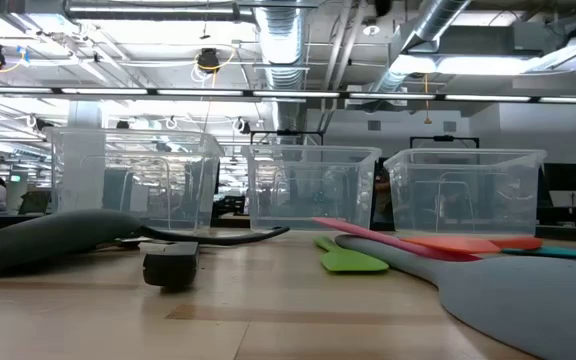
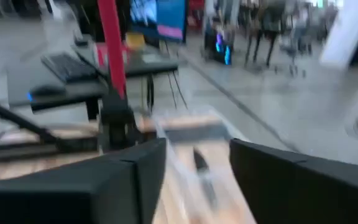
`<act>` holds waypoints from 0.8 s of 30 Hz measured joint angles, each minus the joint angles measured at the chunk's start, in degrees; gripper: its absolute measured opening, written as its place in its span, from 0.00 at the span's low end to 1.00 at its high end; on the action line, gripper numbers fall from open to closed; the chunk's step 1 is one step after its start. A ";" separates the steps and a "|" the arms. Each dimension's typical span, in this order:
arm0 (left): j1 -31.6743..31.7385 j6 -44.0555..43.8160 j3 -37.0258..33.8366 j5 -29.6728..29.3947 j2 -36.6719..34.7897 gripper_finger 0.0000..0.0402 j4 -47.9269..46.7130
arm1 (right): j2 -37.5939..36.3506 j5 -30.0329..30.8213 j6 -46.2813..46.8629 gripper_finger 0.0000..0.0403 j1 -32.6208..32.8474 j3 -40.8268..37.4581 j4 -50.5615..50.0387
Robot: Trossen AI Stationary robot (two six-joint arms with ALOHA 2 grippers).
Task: Pick & Place Kitchen Items
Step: Put the red serving spoon into the top middle transparent bin
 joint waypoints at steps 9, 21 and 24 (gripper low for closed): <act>0.00 -1.51 0.02 0.16 4.64 0.06 6.38 | 14.39 -8.49 -0.84 0.59 -3.89 7.11 14.00; 0.40 -1.36 0.00 0.30 6.68 0.07 8.86 | 23.53 -20.95 -2.30 0.58 -4.69 21.50 6.06; 0.98 -1.36 0.00 0.78 6.77 0.07 9.30 | 23.40 -22.72 -2.30 0.58 -4.62 22.56 6.54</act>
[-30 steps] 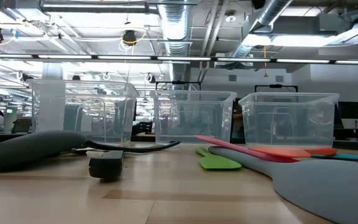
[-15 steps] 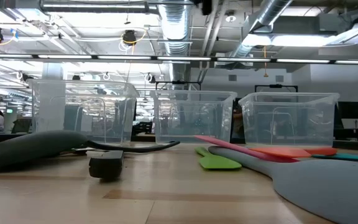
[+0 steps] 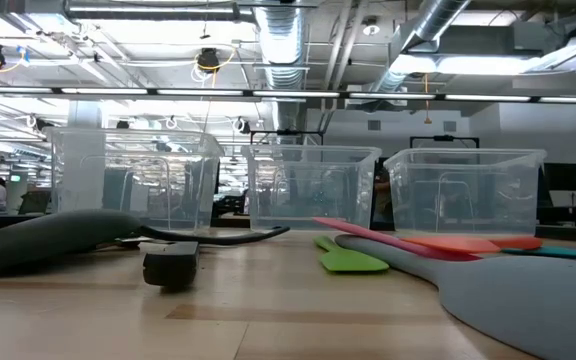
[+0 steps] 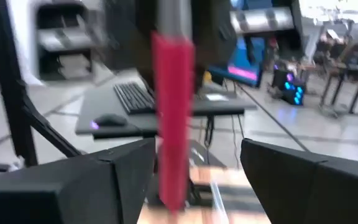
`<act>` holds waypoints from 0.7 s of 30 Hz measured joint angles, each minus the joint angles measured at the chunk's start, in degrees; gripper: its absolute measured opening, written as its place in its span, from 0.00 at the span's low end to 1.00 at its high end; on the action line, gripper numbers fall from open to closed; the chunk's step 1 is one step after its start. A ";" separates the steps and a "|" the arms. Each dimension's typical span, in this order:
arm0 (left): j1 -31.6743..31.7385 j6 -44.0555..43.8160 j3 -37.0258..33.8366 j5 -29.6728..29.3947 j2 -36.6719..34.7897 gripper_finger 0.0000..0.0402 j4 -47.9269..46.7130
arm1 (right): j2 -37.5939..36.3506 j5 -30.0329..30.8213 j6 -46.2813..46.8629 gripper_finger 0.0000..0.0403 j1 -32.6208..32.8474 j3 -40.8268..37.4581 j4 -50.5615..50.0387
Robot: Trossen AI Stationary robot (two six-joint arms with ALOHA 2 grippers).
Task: Pick & Place Kitchen Items
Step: Put the red serving spoon into the top middle transparent bin
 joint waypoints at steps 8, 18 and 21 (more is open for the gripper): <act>0.84 0.37 0.02 0.35 2.36 0.07 1.21 | 0.02 -0.59 0.02 0.58 0.27 0.21 -0.21; 0.84 -0.39 0.02 2.10 4.14 0.07 5.80 | 0.89 -0.61 0.13 0.58 0.26 0.16 0.42; 0.84 -0.77 0.00 2.94 5.13 0.07 6.51 | 0.81 -0.63 0.11 0.58 0.33 0.21 0.37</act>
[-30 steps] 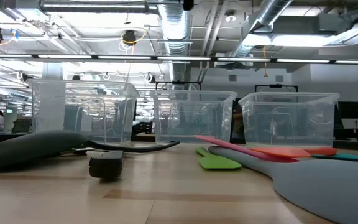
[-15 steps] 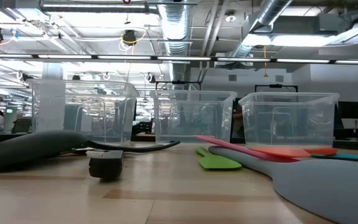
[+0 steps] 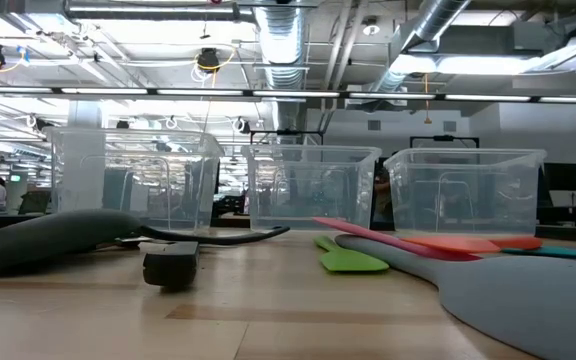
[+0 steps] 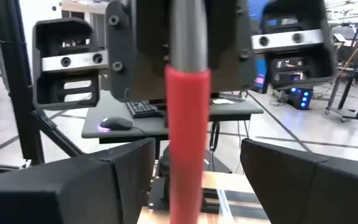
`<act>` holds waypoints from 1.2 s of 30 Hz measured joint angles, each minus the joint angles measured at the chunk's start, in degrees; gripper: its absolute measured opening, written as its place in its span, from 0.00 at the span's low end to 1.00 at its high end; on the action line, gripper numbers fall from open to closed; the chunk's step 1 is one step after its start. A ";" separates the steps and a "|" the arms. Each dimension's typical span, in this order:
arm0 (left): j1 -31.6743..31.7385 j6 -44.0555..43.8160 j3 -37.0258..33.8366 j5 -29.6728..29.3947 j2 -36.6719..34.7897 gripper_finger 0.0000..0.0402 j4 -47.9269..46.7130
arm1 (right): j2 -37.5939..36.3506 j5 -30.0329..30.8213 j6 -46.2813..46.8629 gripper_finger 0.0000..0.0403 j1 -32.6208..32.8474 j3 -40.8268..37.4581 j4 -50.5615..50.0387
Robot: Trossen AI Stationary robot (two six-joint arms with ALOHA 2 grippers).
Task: Pick & Place Kitchen Items
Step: Put the red serving spoon into the top middle transparent bin
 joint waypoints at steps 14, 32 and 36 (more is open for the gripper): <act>0.02 -2.25 0.02 1.27 1.68 0.07 3.32 | 0.04 -0.58 -0.96 0.12 0.06 0.00 0.21; 0.00 -4.26 0.04 1.21 1.64 0.08 3.60 | 0.07 1.73 1.88 0.13 1.64 -0.07 1.25; 0.00 -5.37 0.04 0.81 1.20 0.11 3.01 | 0.04 1.80 2.04 0.13 1.64 -0.04 0.27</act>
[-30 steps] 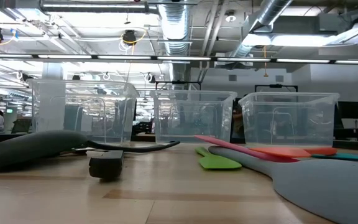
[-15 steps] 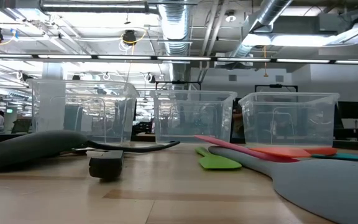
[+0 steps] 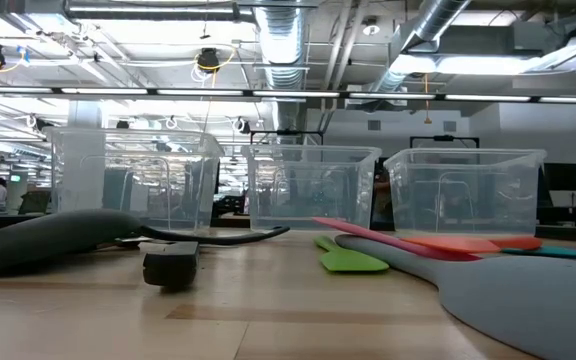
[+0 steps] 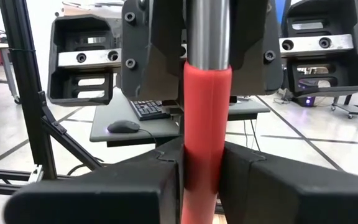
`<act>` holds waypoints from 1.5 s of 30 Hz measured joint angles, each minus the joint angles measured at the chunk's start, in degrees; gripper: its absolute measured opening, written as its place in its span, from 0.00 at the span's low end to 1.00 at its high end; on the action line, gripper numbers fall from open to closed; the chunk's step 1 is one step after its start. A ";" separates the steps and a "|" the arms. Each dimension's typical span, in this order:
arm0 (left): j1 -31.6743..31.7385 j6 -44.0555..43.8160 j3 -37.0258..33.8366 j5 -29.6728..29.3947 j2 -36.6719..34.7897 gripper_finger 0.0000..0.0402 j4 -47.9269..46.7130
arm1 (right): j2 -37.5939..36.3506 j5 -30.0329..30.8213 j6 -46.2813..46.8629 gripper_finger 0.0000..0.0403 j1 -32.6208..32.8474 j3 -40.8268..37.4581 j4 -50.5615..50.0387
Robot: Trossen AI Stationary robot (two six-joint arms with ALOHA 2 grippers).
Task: Pick & Place Kitchen Items
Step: Put the red serving spoon into the top middle transparent bin
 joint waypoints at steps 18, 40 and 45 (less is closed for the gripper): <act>0.00 0.15 -0.04 -3.82 -9.90 0.56 -18.67 | -11.85 13.48 -1.56 0.13 0.00 0.02 -23.36; -0.13 -3.00 -0.04 -7.03 -20.70 0.52 -42.10 | -11.28 54.39 -11.50 0.13 -15.67 0.00 -71.73; -0.13 -3.00 -0.04 -7.03 -20.72 0.52 -42.40 | -3.95 57.88 -20.57 0.13 -18.17 0.00 -71.62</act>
